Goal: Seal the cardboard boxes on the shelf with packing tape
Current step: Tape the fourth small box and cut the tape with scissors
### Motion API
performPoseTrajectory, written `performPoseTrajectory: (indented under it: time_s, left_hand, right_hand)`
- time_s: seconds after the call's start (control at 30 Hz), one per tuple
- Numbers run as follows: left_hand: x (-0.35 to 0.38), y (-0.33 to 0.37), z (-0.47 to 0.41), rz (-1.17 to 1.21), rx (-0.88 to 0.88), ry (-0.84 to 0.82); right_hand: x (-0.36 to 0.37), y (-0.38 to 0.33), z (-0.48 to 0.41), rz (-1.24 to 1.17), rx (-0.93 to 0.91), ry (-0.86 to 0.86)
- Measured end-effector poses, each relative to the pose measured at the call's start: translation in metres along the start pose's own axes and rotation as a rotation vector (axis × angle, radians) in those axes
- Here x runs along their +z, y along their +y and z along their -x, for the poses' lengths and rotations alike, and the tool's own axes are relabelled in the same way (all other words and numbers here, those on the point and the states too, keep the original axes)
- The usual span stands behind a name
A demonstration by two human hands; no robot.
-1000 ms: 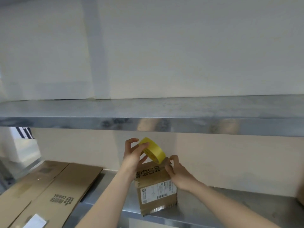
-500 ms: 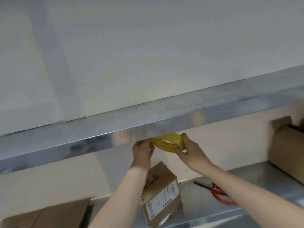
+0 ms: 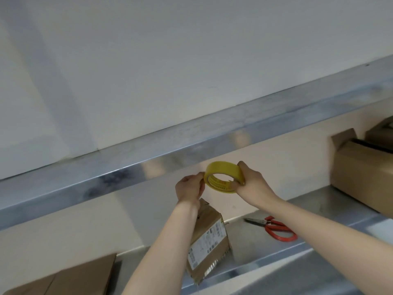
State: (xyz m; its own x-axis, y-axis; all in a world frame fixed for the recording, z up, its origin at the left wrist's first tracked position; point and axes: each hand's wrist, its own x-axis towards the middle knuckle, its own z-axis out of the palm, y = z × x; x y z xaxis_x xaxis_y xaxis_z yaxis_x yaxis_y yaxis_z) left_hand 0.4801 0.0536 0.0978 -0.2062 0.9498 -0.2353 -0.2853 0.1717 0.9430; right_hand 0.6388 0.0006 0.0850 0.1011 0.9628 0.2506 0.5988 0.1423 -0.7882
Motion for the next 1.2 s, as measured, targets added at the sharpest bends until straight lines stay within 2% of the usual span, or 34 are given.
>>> performPoseTrajectory:
  time_s: [0.23,0.37,0.63,0.77,0.9,1.03,1.1,1.2]
  left_hand:
    - [0.017,-0.011,0.012,0.052,0.048,0.014]
    - [0.016,-0.007,0.011,-0.104,0.063,-0.020]
    - [0.000,0.014,0.011,-0.096,-0.251,-0.211]
    - [-0.003,0.015,0.010,-0.171,-0.298,-0.284]
    - [0.002,0.021,0.004,-0.339,-0.151,-0.257]
    - [0.007,0.028,-0.010,-0.709,0.053,-0.161]
    - [0.003,0.030,-0.015,-0.843,0.143,-0.100]
    - [-0.011,0.032,-0.027,-0.913,0.178,-0.068]
  right_hand:
    - [-0.014,0.012,0.009,0.059,0.010,0.057]
    - [-0.019,0.012,0.015,0.106,0.017,0.052]
    - [-0.025,0.012,0.016,0.055,0.020,0.036]
    - [-0.029,0.016,0.015,0.036,0.062,0.039]
    - [-0.034,0.014,0.020,0.045,-0.028,-0.042]
    - [-0.026,0.008,0.030,0.051,-0.149,-0.143]
    - [-0.026,0.003,0.030,0.043,-0.122,-0.165]
    - [-0.028,-0.003,0.026,0.112,0.008,-0.239]
